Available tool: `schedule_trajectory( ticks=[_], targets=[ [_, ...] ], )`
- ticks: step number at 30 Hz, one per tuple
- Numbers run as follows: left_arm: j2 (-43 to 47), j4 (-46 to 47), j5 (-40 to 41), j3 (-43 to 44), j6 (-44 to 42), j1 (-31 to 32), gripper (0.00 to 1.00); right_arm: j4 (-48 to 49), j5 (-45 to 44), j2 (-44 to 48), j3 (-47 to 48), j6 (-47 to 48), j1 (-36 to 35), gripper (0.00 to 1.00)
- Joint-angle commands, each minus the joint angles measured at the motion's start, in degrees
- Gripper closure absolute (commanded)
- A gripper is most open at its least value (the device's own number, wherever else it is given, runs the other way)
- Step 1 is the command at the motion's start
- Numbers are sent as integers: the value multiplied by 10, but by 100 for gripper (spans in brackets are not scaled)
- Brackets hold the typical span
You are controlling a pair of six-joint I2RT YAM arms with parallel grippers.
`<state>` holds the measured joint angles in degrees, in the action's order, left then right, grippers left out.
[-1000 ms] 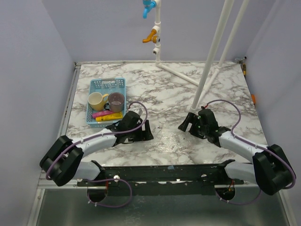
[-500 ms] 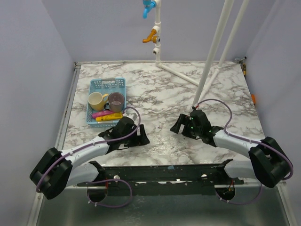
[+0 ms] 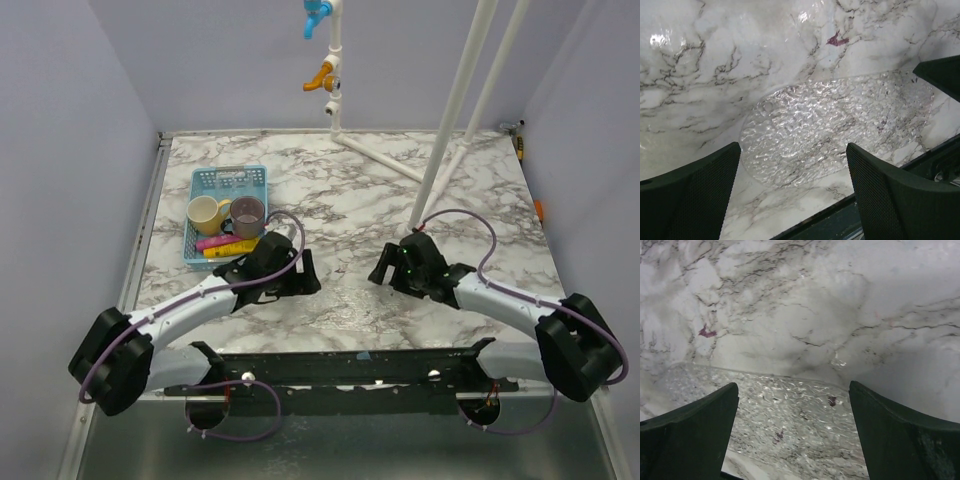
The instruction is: Prepare toiletry sets of a toothbrush and toothpaste on the tray
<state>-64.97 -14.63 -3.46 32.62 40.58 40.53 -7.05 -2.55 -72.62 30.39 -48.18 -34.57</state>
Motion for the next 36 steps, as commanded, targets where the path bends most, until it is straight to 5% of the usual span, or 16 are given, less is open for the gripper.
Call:
schedule_trajectory(
  ticks=[1,7,20,36],
  targets=[
    [-60,2,12,48,-31,1,13,-116,-75,29,4,-1,-2,4],
    [-122,14,6,86,-43,1,14,-161,-124,85,-12,-13,-1,1],
    [-178,39,-4,90,-42,0,14,-161,-91,107,-41,-39,-2,0],
    [-167,68,-27,35,-31,0,16,-149,-82,97,-41,-36,-2,0]
  ],
)
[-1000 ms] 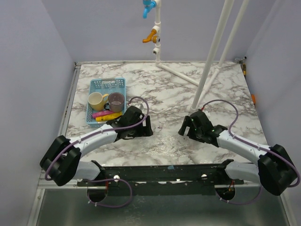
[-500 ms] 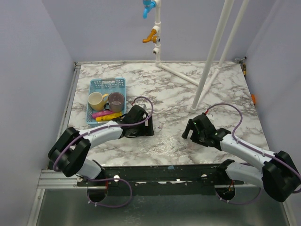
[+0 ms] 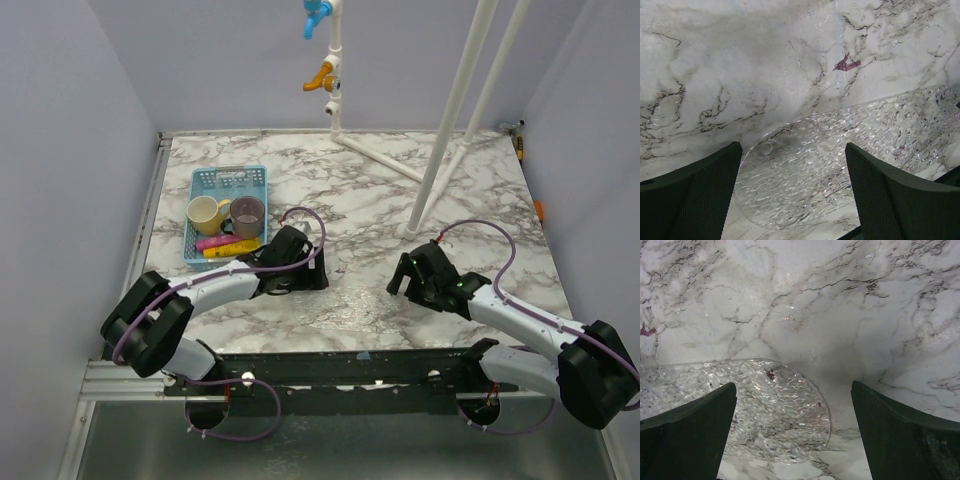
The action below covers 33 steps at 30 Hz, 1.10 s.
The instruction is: Prepare toiletry sets of a toothbrush and toothpaste on the tray
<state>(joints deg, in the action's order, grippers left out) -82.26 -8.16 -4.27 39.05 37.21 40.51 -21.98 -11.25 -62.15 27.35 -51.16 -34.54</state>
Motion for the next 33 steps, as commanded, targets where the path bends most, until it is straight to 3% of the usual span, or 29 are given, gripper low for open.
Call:
schedule_trajectory(
  ticks=[1,33],
  targets=[
    [7,5,-21,-34,4,0,16,0,4,-9,-10,-6,-2,0],
    [136,10,-56,-133,37,4,17,21,14,-31,-11,-2,-3,0]
  ],
)
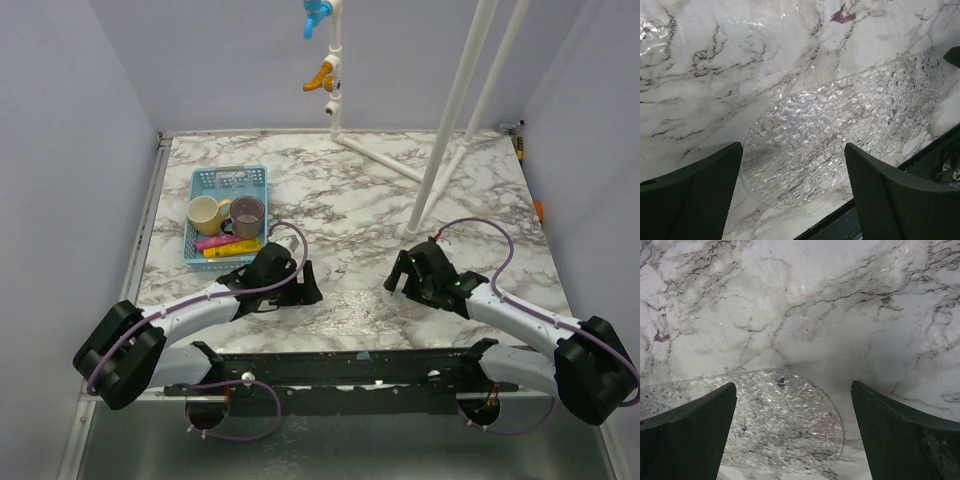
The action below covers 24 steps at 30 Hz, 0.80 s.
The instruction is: Prepare toiletry sets of a toothbrush and toothpaste on the tray
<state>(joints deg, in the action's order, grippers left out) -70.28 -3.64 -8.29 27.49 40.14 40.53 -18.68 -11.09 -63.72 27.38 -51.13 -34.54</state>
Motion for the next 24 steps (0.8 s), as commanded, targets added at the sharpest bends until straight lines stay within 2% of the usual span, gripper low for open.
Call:
schedule_trajectory(
  ticks=[1,6,11,19,24],
  targets=[
    [21,-36,-17,-18,9,5,17,-11,12,-16,-10,-2,-2,0],
    [56,-66,-3,-3,5,5,16,-18,3,-21,7,5,-2,0],
    [101,-142,24,49,-12,5,15,-49,-22,-27,53,23,-3,0],
    [183,-260,120,130,1,2,14,-79,-53,-33,126,64,-2,0],
    [250,-307,181,152,43,-7,2,-84,-42,-49,175,90,-2,1]
  ],
)
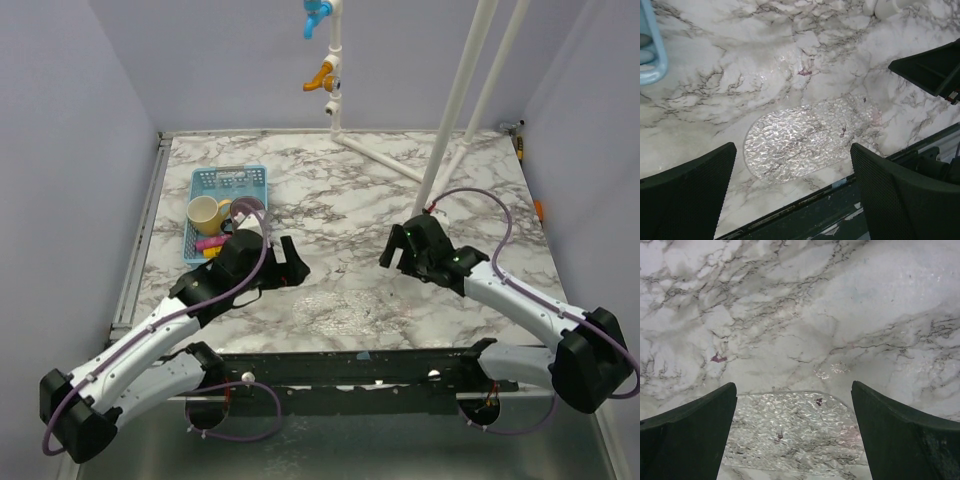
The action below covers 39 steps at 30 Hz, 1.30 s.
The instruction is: Prepare toiletry sets of a toothbrush and toothpaste on the tray
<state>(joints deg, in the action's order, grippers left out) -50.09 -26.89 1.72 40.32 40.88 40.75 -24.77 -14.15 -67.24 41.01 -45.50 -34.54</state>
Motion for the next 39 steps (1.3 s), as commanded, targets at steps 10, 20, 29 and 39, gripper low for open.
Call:
schedule_trajectory(
  ticks=[10,20,29,39],
  targets=[
    [108,-148,111,47,93,-77,1,1,82,-70,134,91,-5,5],
    [93,-162,-3,13,138,-241,1,-12,102,-157,231,95,-27,7],
    [91,-189,-2,-12,239,-317,3,-32,127,-187,257,92,-28,7],
    [11,-188,-8,-4,302,-371,7,-46,137,-165,231,97,-28,7]
  ],
)
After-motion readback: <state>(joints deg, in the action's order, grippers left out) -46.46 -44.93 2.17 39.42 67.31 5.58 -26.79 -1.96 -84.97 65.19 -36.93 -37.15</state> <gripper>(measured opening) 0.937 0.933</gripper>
